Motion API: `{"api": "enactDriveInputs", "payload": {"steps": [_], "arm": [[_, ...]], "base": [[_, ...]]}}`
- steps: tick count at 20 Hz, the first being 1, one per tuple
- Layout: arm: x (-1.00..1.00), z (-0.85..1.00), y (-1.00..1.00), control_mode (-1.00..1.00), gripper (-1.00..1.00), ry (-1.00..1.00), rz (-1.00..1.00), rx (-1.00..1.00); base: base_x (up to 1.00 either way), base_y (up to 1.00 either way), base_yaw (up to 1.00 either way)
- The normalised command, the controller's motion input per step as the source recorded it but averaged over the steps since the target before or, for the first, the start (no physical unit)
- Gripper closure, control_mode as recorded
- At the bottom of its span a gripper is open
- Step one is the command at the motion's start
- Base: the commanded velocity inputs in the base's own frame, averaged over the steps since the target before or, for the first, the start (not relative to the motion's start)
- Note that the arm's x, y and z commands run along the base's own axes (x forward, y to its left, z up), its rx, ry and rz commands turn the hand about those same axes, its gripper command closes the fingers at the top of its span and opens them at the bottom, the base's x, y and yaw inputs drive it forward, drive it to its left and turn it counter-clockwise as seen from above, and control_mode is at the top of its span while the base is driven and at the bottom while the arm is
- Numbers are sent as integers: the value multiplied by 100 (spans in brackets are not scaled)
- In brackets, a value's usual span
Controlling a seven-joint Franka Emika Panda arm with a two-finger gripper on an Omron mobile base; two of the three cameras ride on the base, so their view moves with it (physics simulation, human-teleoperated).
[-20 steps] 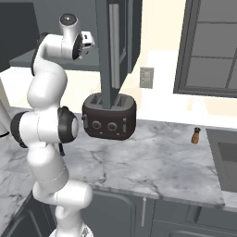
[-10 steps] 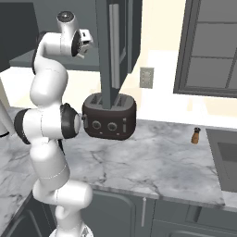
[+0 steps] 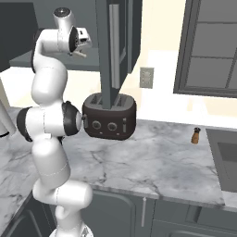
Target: Pick the dish brush and dish brush from the cabinet and place them on the counter.
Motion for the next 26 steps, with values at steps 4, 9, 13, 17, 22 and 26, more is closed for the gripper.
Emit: {"api": "enactDriveInputs", "payload": {"steps": [4,9,13,17,22,26], "arm": [[-9,2,0,-100,100,-2,0,0],[-55,20,0,-100,100,-8,0,0],[-92,3,0,-100,100,-13,0,0],[-100,-7,0,-100,100,-16,4,1],[-96,-33,-1,-100,100,-10,7,0],[-74,-51,-7,-100,100,-4,8,0]], "base": [[0,0,0],[0,0,0],[0,0,0],[0,0,0],[0,0,0],[0,0,0]]}}
